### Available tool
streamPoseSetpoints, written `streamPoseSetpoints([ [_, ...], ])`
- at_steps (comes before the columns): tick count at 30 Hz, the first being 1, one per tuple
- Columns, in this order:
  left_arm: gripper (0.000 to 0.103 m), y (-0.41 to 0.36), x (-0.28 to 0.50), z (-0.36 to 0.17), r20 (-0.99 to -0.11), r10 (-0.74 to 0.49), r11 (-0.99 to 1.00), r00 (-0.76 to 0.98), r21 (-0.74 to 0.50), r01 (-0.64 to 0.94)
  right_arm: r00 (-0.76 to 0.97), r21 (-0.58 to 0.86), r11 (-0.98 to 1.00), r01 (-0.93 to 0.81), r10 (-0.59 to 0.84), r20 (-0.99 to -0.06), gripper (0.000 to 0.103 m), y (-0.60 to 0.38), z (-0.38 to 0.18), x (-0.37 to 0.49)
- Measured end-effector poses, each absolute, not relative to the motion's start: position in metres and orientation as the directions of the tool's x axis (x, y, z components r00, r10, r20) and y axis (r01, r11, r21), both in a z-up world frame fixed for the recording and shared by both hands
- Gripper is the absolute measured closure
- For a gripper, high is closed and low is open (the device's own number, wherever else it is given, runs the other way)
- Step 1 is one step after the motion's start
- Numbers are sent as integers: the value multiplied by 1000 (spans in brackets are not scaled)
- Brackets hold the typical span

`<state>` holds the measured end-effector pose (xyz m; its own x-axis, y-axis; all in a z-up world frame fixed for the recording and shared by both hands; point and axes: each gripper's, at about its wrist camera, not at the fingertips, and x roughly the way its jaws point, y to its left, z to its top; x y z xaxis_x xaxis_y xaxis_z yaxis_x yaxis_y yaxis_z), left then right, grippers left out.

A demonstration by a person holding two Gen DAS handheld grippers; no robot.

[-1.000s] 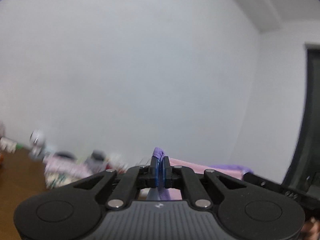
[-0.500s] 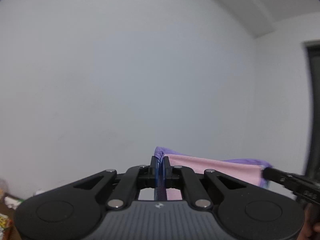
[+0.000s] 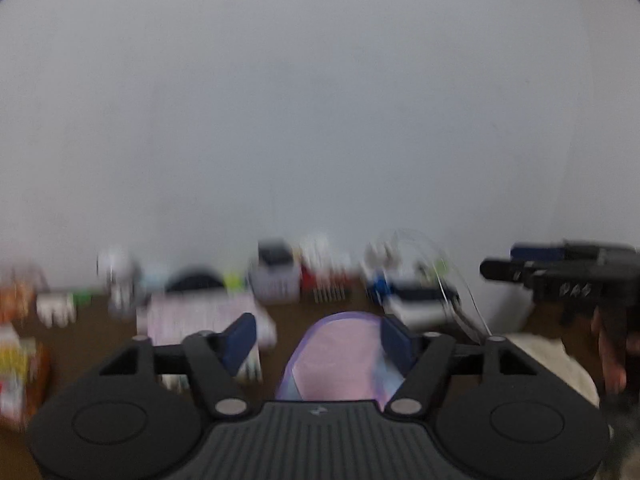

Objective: Fold clothes
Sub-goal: 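Lift the garment with both grippers and carry it over the table, then lower the garment onto the table and open both grippers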

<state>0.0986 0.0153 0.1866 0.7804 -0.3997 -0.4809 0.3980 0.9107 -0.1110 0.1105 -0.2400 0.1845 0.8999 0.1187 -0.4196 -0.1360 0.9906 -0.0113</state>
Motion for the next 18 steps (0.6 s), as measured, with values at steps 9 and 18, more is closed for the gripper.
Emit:
streamPoseSetpoints([
  [9, 30, 45, -5, 50, -639, -432, 897, 637, -232, 376, 746, 90, 945, -313, 304, -592, 25, -178, 67, -23],
  [18, 86, 37, -33, 12, -666, -526, 840, 528, -310, 446, 690, 261, 910, -323, 415, -593, 38, -185, 2, -80],
])
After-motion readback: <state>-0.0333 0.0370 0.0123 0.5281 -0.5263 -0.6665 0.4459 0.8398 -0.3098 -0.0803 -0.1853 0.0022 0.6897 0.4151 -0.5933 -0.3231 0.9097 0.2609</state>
